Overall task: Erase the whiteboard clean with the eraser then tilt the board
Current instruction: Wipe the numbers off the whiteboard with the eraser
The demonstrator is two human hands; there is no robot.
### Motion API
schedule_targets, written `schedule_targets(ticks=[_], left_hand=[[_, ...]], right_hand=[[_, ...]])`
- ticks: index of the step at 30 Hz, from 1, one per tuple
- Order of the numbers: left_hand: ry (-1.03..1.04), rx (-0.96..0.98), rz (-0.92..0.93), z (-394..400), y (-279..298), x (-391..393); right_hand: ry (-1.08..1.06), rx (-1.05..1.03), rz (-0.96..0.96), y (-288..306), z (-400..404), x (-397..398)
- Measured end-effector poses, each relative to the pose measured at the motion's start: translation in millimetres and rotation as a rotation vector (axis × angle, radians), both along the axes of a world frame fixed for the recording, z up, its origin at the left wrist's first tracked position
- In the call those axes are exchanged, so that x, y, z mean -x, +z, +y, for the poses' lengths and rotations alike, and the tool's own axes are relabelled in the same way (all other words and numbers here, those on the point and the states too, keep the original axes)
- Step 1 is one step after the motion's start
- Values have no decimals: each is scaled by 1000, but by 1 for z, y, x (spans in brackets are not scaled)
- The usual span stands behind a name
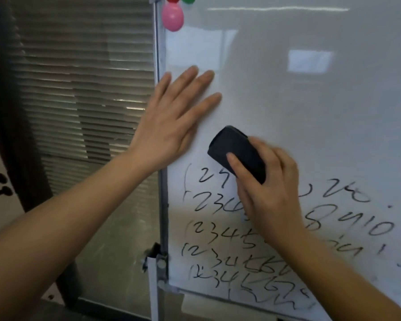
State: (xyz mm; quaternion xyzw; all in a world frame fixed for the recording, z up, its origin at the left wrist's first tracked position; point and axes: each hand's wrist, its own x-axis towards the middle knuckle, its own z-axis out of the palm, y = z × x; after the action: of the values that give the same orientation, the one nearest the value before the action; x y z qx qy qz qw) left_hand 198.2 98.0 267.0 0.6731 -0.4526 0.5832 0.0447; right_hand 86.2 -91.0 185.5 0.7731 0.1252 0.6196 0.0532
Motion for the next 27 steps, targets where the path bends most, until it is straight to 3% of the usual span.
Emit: schedule_targets(ticks=[5,15,24,27], left_hand=[[-112,41,35,-3,-3,-5],[-109,55,-2,-8,-7,-9],[-75,83,-42,-11,-11,-13],[-62,101,-34,-12,-12,-11]], right_hand=[[-41,14,-8,-21,35,-23],[-59,234,125,-54,35,-18],[-203,-80,-23,-34,27,-4],[-176,-23,17,-52,41,-9]])
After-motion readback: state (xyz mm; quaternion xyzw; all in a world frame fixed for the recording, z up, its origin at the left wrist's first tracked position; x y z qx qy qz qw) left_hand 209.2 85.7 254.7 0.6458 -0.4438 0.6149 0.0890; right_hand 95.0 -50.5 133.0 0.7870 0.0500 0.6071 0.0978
